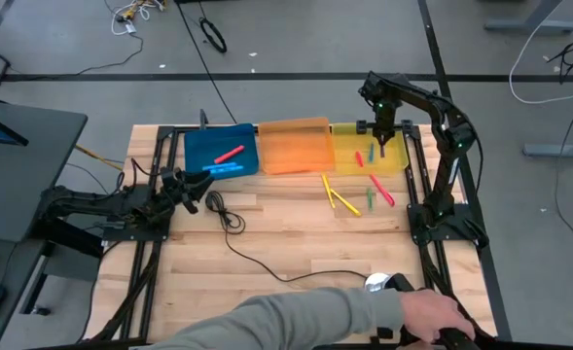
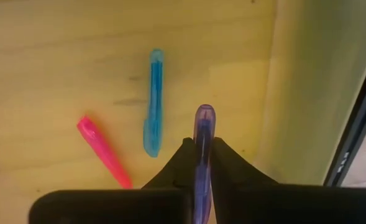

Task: Pick & Place Markers
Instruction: Put the small violet pen into the yellow bin, then put the small green pen into the yellow bin

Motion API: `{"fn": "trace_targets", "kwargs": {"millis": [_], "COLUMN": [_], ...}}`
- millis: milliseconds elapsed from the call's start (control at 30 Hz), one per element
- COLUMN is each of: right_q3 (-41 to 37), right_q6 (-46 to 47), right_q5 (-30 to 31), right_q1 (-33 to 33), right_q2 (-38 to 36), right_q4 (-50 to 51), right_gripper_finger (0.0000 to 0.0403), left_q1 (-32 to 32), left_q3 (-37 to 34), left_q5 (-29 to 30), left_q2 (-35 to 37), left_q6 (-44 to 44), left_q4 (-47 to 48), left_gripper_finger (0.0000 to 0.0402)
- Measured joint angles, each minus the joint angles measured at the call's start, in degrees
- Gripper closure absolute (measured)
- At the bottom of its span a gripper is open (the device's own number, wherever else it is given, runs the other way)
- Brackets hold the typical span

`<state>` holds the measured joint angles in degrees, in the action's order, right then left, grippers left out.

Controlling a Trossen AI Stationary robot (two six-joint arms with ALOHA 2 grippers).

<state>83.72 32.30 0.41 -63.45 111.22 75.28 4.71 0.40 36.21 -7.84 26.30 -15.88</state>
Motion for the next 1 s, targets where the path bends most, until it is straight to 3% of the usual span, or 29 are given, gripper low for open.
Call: {"fn": "trace_targets", "kwargs": {"millis": [200, 600, 1000], "right_q3": [0.0, 0.0, 4.7], "right_q6": [-0.8, -0.2, -1.3], "right_q5": [0.1, 0.6, 0.4], "right_q1": [-0.2, -0.4, 1.3], "right_q2": [0.0, -0.2, -8.3], "right_q4": [0.1, -0.5, -1.0], "right_gripper_finger": [0.0348, 0.0232, 0.0218], "left_q1": [0.0, 0.0, 0.0], "left_q3": [0.0, 0.0, 0.0], "left_q5": [0.1, 0.0, 0.0], "left_q2": [0.0, 0.0, 0.0], "left_q6": [0.0, 0.1, 0.1], "left_q4": [0.0, 0.0, 0.0], "left_gripper_finger": [0.0202, 0.0202, 0.0202]}}
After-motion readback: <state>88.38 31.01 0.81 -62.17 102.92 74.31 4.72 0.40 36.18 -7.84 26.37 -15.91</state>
